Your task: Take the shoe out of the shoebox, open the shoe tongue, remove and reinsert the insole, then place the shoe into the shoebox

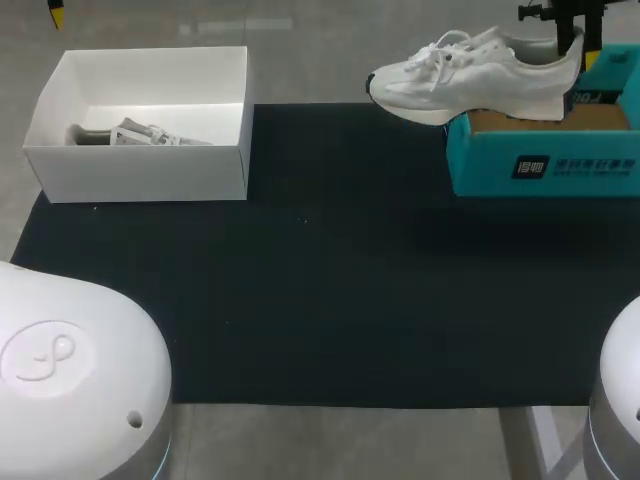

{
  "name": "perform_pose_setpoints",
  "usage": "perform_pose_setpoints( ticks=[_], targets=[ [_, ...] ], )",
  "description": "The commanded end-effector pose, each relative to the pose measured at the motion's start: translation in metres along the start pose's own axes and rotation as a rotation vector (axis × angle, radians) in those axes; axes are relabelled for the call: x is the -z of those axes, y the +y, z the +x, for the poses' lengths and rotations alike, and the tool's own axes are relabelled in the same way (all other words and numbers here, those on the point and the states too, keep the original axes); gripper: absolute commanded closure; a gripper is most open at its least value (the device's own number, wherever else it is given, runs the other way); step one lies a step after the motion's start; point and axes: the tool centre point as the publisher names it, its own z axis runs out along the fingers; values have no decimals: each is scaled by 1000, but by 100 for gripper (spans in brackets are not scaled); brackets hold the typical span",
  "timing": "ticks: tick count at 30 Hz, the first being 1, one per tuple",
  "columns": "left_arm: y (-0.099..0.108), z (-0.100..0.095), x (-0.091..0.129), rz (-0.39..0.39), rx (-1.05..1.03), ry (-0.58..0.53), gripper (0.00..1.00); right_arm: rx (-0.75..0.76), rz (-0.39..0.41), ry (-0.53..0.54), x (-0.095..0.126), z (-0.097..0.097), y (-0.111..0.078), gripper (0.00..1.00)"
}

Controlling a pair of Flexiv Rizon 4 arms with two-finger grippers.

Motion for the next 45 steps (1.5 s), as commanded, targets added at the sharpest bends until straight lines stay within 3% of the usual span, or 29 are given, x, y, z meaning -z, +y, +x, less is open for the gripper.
perform_pose_setpoints(
  ticks=[1,8,16,28,37,45],
  targets=[
    [-1,0,1,-1,0,3,0,-1,-98,-12,3,8,-22,100],
    [-1,0,1,-1,0,3,0,-8,-111,-10,10,24,-60,100],
    [-1,0,1,-1,0,3,0,-44,-79,21,2,45,-103,100],
    [-1,0,1,-1,0,3,0,-89,-40,-17,-12,46,-158,100],
    [-1,0,1,-1,0,3,0,-85,0,-35,-26,55,-185,100],
    [-1,0,1,-1,0,3,0,-90,17,-24,-26,56,-187,100]
  ],
)
